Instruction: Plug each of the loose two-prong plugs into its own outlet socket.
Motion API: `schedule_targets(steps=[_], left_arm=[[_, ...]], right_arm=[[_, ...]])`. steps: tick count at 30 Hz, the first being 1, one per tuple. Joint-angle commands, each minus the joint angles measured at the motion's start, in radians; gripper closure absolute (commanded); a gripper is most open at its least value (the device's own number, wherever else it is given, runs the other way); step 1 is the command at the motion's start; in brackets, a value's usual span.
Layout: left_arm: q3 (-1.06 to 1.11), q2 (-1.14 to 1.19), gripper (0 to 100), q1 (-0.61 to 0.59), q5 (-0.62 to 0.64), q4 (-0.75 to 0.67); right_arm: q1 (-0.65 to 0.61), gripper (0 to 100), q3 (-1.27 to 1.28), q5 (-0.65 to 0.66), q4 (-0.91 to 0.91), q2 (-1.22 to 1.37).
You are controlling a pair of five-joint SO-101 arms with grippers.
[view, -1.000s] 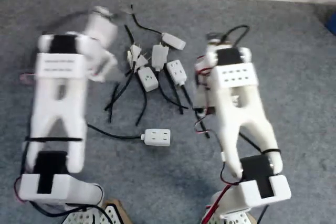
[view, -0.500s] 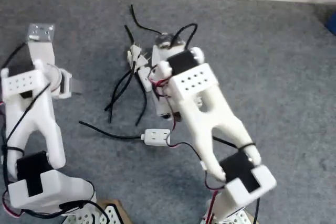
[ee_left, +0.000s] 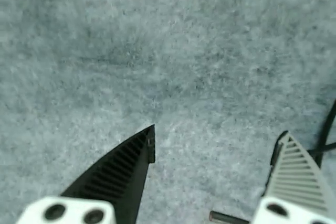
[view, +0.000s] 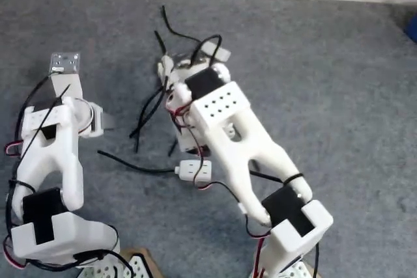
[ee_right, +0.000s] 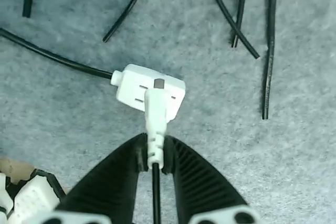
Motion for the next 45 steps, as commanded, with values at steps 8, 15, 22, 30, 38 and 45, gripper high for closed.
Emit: schedule_targets(steps=[8,15,22,30,38,45], left_arm=[[0.001,-0.004,65,0.019,0.028,-0.04],[0.018,-0.004,65,0.038,0.028,-0.041],[0.03,-0.002,65,0.038,0.028,-0.068],[0.033,-0.002,65,0.038,0.028,-0.069],[0.038,-0.002,65,0.045,0.028,-0.089],[0.038,-0.002,65,0.047,0.028,-0.089]], right_arm=[[-0.051,97.7,0.054,0.074,0.027,-0.042],[-0.05,98.7,0.058,0.124,0.027,-0.042],[-0.068,98.4,0.058,0.072,0.027,-0.041],[0.077,98.3,0.068,-0.023,0.027,-0.033],[0.044,98.2,0.079,-0.014,0.025,-0.033],[0.005,98.2,0.134,-0.005,0.024,-0.031]])
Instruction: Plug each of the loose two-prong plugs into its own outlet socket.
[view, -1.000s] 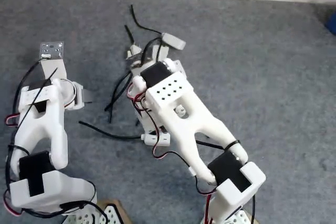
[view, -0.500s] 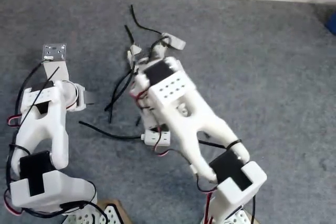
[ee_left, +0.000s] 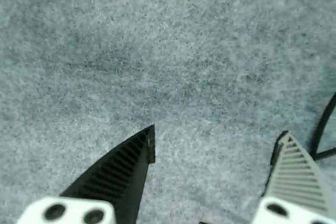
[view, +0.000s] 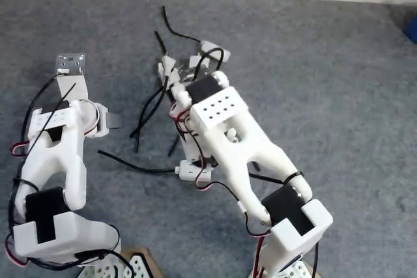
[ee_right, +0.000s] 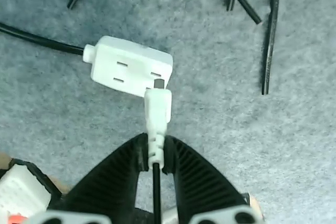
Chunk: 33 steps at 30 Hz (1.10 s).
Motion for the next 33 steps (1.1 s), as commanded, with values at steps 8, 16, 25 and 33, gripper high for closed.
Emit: schedule_targets(steps=[8,16,25,33], left_arm=[[-0.002,-0.002,65,0.016,0.009,-0.017],[-0.002,-0.002,65,0.016,0.009,-0.017],[-0.002,-0.002,65,0.016,0.009,-0.014],[0.008,-0.002,65,0.015,0.009,-0.017]], right_arm=[[-0.018,98.2,0.004,0.029,0.021,-0.03],[-0.018,98.2,-0.004,0.014,0.016,-0.027],[-0.012,98.2,-0.005,0.015,-0.012,-0.027],[-0.012,98.2,-0.036,-0.031,0.005,0.051]])
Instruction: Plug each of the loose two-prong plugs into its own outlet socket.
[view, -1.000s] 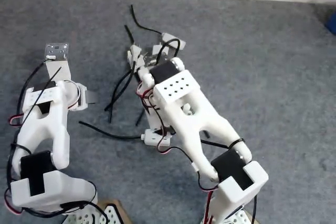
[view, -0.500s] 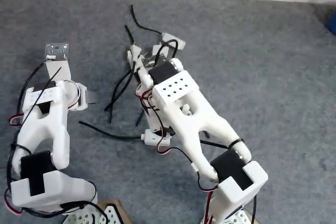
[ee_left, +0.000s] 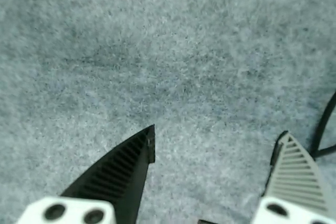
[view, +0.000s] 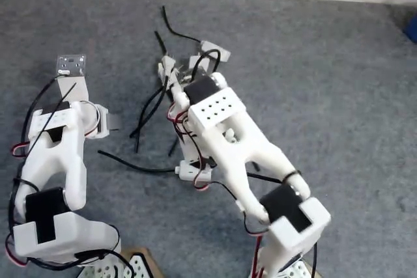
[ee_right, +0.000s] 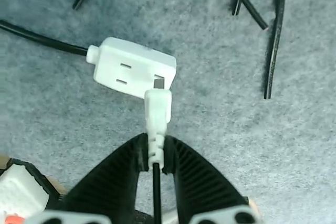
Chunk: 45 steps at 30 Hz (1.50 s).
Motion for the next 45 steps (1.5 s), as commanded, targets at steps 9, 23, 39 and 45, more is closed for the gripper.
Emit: schedule_targets(steps=[9,23,39,45], left_arm=[[-0.004,-0.002,65,0.015,0.009,-0.017],[-0.005,-0.002,65,0.015,0.009,-0.026],[0.001,-0.002,65,0.012,0.012,-0.052],[0.002,-0.002,65,0.012,0.011,-0.049]], right_arm=[[-0.022,98.2,-0.09,-0.04,0.035,-0.001],[-0.035,98.2,-0.081,-0.066,0.036,0.01],[0.039,98.2,-0.039,-0.061,0.038,0.004],[0.039,98.2,-0.045,-0.061,0.038,0.004]])
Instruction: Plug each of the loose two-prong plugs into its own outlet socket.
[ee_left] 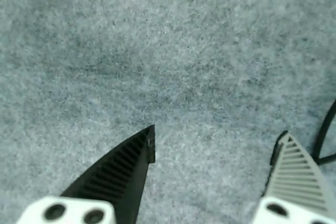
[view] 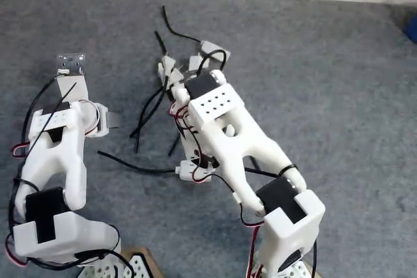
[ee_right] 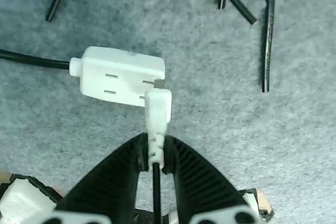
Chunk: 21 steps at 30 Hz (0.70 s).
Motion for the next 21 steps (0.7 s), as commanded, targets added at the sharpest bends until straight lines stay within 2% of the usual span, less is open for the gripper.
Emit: schedule_targets(steps=[1,11,21], left_arm=[[-0.002,-0.002,65,0.012,0.011,-0.012],[-0.002,-0.002,65,0.015,0.011,-0.012],[-0.002,-0.002,65,0.015,0.011,-0.014]], right_arm=[[0.018,98.2,-0.007,-0.006,0.021,-0.047],[-0.044,98.2,-0.008,-0.011,0.021,-0.045],[-0.038,98.2,-0.001,-0.006,0.021,-0.039]])
